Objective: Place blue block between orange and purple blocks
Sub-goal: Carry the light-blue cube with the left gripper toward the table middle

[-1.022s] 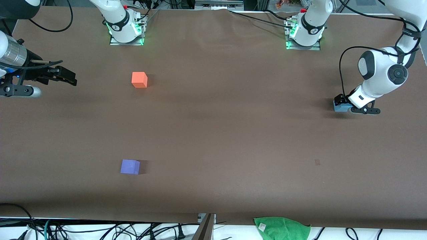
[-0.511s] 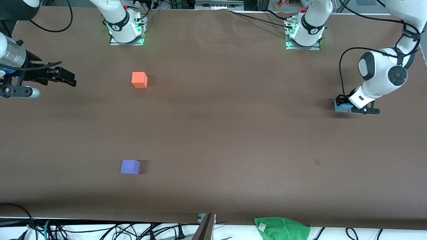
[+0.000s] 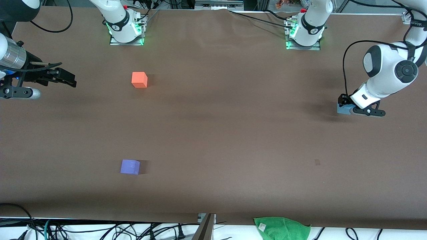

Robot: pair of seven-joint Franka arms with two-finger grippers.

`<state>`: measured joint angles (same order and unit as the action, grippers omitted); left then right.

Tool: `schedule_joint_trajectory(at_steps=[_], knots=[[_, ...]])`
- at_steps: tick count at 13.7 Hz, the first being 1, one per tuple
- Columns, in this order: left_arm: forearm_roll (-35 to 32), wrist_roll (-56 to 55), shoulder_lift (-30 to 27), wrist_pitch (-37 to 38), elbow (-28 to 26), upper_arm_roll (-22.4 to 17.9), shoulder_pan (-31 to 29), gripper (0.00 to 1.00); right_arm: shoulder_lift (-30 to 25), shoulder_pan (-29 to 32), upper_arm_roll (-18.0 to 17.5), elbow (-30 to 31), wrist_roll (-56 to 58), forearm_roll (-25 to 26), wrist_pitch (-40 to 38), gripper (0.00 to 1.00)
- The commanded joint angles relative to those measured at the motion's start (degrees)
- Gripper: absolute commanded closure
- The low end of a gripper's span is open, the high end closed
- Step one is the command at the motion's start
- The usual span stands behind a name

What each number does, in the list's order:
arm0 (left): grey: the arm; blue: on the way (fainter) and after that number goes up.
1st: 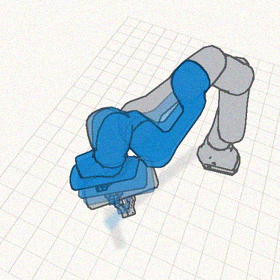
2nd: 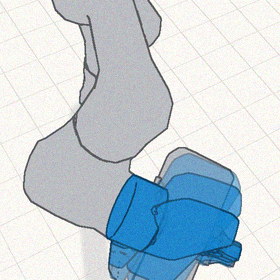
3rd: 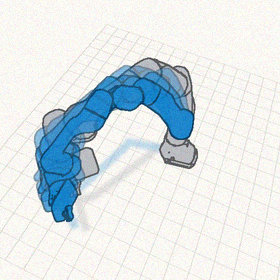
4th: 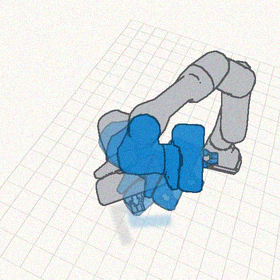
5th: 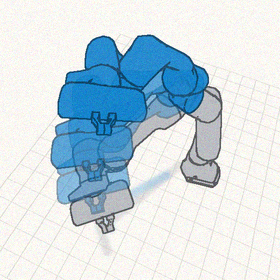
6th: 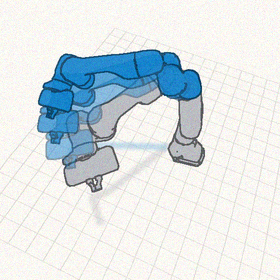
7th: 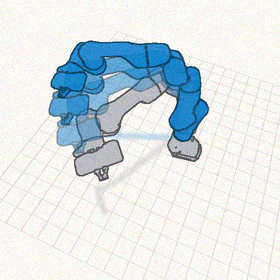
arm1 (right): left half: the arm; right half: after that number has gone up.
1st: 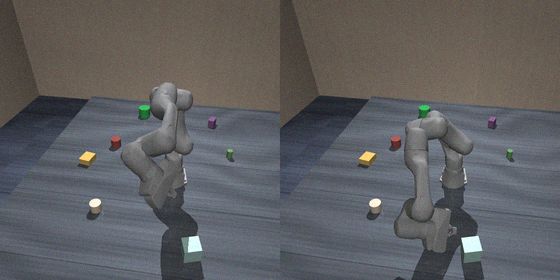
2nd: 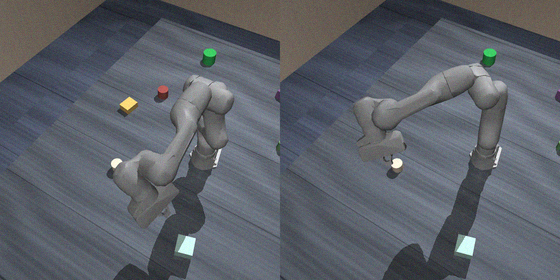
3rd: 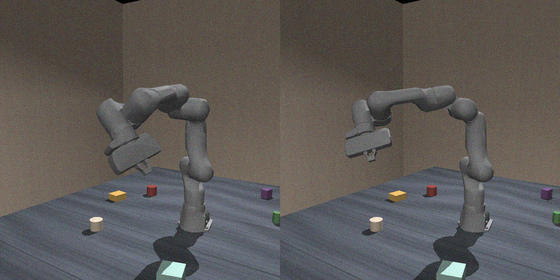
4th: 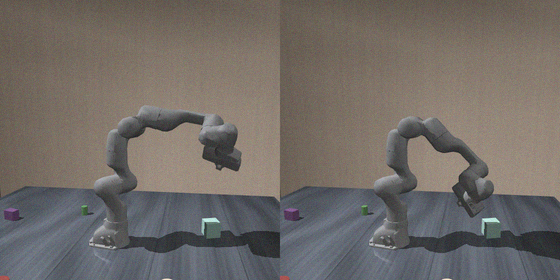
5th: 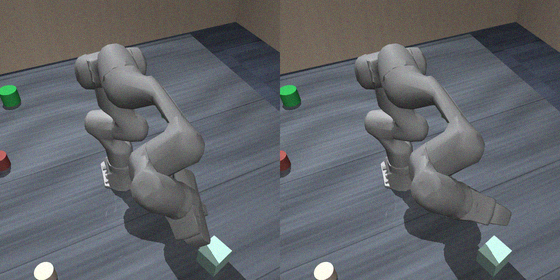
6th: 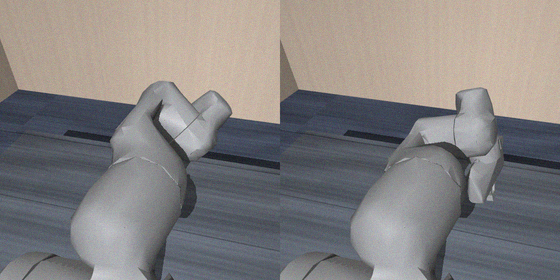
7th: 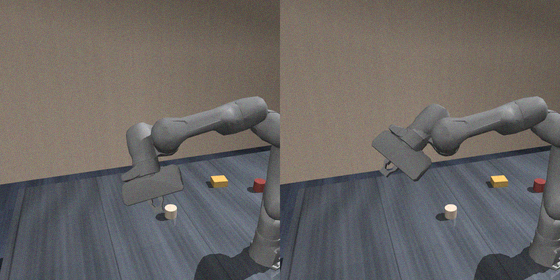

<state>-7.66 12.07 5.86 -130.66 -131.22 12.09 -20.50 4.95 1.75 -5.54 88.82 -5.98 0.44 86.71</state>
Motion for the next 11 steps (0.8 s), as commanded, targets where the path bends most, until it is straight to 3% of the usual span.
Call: schedule_joint_trajectory(at_steps=[1,4,8,11], knots=[[0.01,-4.49,1.95,13.36,11.82,6.77,0.45,0.95,0.94,0.54,0.27,-2.24,1.06,-0.80,-0.05,0.00],[-0.08,-16.97,9.24,21.40,24.13,14.08,3.87,0.94,1.21,0.27,0.18,-2.43,0.79,-0.80,-0.05,0.00],[0.10,-26.81,19.69,24.57,39.34,14.36,18.43,0.94,1.29,0.10,0.01,-2.43,0.27,-0.80,0.04,0.00],[0.10,-40.24,27.51,23.96,44.54,14.36,26.63,0.95,2.70,0.09,0.01,-2.43,0.70,-0.62,0.04,0.00]])
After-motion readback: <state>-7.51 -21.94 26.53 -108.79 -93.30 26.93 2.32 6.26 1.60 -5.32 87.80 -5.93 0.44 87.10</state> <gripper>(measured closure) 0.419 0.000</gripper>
